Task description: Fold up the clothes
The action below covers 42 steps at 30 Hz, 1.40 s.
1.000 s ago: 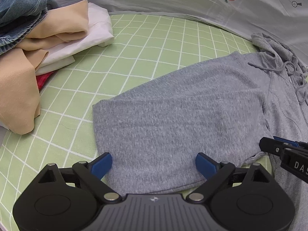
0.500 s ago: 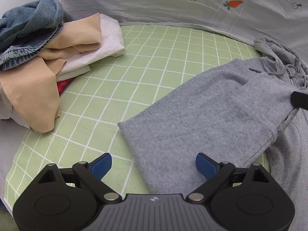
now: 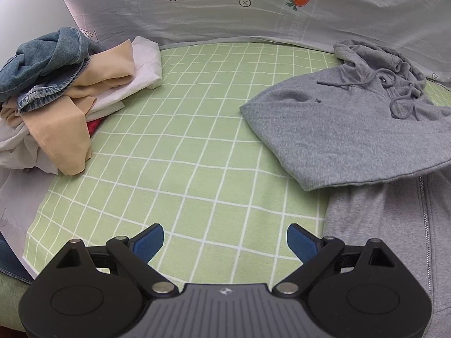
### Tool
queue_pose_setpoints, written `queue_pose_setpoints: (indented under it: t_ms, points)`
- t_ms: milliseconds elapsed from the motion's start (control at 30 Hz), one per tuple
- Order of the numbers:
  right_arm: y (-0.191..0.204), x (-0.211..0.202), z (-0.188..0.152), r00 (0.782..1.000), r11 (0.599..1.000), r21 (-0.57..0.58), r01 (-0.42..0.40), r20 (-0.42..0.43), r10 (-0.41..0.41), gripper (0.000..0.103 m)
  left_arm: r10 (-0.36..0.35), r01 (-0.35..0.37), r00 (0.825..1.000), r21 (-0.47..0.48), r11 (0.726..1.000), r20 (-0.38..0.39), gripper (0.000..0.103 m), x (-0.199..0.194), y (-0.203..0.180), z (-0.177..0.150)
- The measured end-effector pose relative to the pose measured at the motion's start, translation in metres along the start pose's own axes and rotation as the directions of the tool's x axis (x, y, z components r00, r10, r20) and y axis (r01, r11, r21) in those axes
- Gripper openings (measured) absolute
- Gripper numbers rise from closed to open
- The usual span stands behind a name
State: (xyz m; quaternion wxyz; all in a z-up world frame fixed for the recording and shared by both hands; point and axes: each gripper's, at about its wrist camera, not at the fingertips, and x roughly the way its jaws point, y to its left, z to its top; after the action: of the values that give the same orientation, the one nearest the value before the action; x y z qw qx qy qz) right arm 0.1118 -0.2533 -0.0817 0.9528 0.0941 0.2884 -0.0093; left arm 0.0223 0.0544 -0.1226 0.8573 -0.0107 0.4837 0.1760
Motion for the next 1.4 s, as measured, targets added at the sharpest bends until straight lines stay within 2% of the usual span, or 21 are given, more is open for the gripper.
queue_pose_setpoints:
  t_ms: [100, 200, 467, 633, 767, 867, 967, 1033, 1133, 1233, 1333, 1400]
  points:
    - [-0.024, -0.004, -0.003, 1.000, 1.000, -0.013, 0.020, -0.019, -0.020, 0.010, -0.010, 0.010, 1.000, 0.019, 1.000, -0.009, 0.094, -0.002, -0.021, -0.004]
    - [-0.028, -0.006, -0.006, 0.999, 0.998, -0.050, -0.026, -0.021, 0.025, 0.010, -0.013, 0.013, 1.000, 0.068, 0.998, -0.004, 0.094, -0.006, -0.041, -0.006]
    - [-0.046, 0.011, 0.022, 0.997, 0.998, 0.004, -0.068, 0.032, 0.068, 0.010, 0.027, -0.029, 0.999, 0.092, 0.995, 0.028, 0.094, -0.001, -0.060, 0.016]
    - [-0.071, 0.039, 0.034, 0.999, 0.995, 0.095, -0.042, 0.032, 0.040, 0.010, 0.048, -0.050, 0.999, 0.105, 0.993, 0.022, 0.094, 0.022, -0.068, 0.044]
    - [-0.085, 0.070, 0.038, 1.000, 0.987, 0.161, -0.024, 0.003, 0.024, 0.010, 0.031, -0.027, 0.999, 0.138, 0.990, -0.028, 0.094, 0.047, -0.085, 0.065]
    - [-0.091, 0.081, 0.042, 1.000, 0.984, 0.177, -0.005, -0.008, 0.007, 0.010, 0.003, 0.007, 0.998, 0.181, 0.983, -0.057, 0.094, 0.055, -0.100, 0.066]
    - [-0.097, 0.075, 0.043, 0.999, 0.986, 0.164, 0.024, 0.023, -0.029, 0.010, 0.024, -0.004, 0.997, 0.243, 0.970, -0.078, 0.094, 0.067, -0.114, 0.060]
    - [-0.110, 0.070, 0.047, 0.995, 0.981, 0.182, 0.071, 0.052, -0.081, 0.010, 0.046, -0.021, 0.995, 0.257, 0.966, -0.093, 0.095, 0.074, -0.117, 0.058]
    - [-0.133, 0.061, 0.055, 0.977, 0.964, 0.210, 0.166, 0.100, -0.190, 0.010, 0.041, -0.018, 0.994, 0.224, 0.974, -0.101, 0.095, 0.077, -0.110, 0.060]
    - [-0.159, 0.049, 0.061, 0.935, 0.933, 0.210, 0.293, 0.141, -0.325, 0.010, 0.052, -0.031, 0.994, 0.201, 0.979, -0.099, 0.095, 0.078, -0.105, 0.061]
    - [-0.190, 0.046, 0.057, 0.884, 0.881, 0.214, 0.423, 0.117, -0.453, 0.010, 0.068, -0.050, 0.993, 0.177, 0.983, -0.100, 0.095, 0.079, -0.100, 0.062]
    - [-0.209, 0.048, 0.046, 0.870, 0.854, 0.230, 0.466, 0.058, -0.490, 0.010, 0.076, -0.059, 0.992, 0.161, 0.985, -0.101, 0.095, 0.080, -0.097, 0.063]
